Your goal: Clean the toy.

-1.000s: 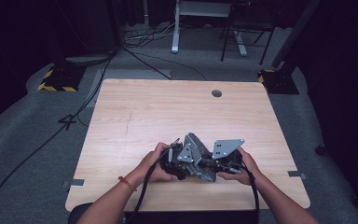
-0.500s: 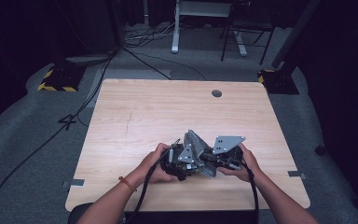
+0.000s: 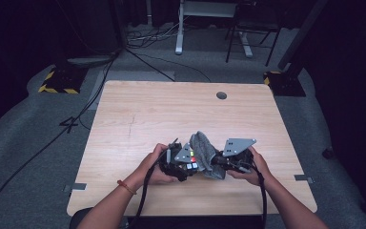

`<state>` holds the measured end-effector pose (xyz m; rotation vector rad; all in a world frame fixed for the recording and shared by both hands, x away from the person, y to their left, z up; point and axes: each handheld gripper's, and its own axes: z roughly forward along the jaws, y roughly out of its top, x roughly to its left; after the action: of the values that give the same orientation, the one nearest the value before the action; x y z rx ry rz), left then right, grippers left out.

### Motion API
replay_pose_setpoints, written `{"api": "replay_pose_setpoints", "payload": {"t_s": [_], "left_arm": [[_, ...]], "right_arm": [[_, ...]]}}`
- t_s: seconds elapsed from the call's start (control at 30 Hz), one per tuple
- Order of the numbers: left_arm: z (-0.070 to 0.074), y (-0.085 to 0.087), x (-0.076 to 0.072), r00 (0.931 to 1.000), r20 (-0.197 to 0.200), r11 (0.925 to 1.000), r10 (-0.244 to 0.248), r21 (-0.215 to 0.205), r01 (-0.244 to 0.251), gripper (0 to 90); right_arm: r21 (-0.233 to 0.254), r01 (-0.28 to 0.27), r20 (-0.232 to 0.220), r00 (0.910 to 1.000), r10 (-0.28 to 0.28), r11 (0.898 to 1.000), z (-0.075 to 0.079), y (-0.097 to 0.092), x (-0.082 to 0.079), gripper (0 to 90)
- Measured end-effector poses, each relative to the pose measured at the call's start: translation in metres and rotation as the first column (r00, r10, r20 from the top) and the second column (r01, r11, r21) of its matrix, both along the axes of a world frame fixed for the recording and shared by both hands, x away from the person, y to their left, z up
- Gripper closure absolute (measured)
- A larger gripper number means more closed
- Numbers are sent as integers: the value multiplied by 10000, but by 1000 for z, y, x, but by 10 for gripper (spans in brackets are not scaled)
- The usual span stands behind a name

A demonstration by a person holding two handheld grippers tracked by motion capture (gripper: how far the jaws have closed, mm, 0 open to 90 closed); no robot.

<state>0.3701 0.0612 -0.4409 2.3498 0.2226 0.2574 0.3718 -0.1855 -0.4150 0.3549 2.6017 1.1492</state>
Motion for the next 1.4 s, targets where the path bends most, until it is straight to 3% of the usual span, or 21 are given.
{"api": "replay_pose_setpoints", "payload": {"t_s": [0.07,0.13,0.27,0.43,0.47,0.7,0.93,0.97,1.07,1.1,1.17,1.2,1.23,1.27,1.33,1.4], "left_arm": [[5,3,-2,9999,63,9991,-88,-408,90,339],[3,0,-3,9999,117,9997,-90,-233,93,339],[-1,-2,-3,9999,71,9997,-157,-200,159,338],[-4,-5,-2,9999,-1,9997,-167,-199,167,337],[-4,-6,-2,9998,20,9997,-192,-178,192,336],[-9,-14,-3,9995,1,9993,-330,193,330,331],[-9,-17,-2,9997,81,9996,-228,188,227,334],[-7,-15,-3,9997,113,9997,-231,79,230,334],[-5,-14,-4,9995,222,9997,-235,62,233,334],[-3,-14,-5,9994,255,9997,-246,60,245,335],[-1,-12,-5,9995,273,9998,-187,-19,188,335],[2,-9,-4,9993,343,9999,-153,-18,154,334],[2,-9,-4,9993,343,9999,-153,-18,154,334],[5,-5,-3,9993,373,9999,-64,-123,69,334],[5,-3,-2,9994,357,9998,-36,-183,42,334],[4,-1,-2,9995,320,10000,18,-79,-16,334]], "right_arm": [[281,48,-728,9973,-27,9996,-13,-6,8,792],[845,-307,-1080,9933,398,9960,-16,-6,9,791],[1301,-785,-1107,9895,932,9884,-12,-4,6,791],[1587,-895,-1153,9874,1085,9833,-13,-4,4,791],[1947,-962,-1202,9853,1211,9761,-11,-5,4,791],[2265,-1345,-863,9838,1574,9647,-2,0,-5,791],[2197,-1173,-607,9892,1336,9685,-1,2,-6,790],[1979,-873,-529,9936,995,9763,-2,1,-3,790],[1760,-582,-660,9953,708,9827,-5,-1,2,790],[1488,-393,-846,9950,524,9881,-11,-3,6,791],[1397,-389,-952,9941,526,9894,-13,-4,7,791],[989,-587,-1130,9911,698,9934,-16,-3,8,791],[989,-587,-1130,9911,698,9934,-16,-3,8,791],[501,-875,-1254,9877,931,9949,-20,-1,6,791],[554,-1009,-1292,9858,1073,9934,-21,-1,5,791],[973,-1395,-1250,9806,1512,9854,-15,-1,1,790]]}}
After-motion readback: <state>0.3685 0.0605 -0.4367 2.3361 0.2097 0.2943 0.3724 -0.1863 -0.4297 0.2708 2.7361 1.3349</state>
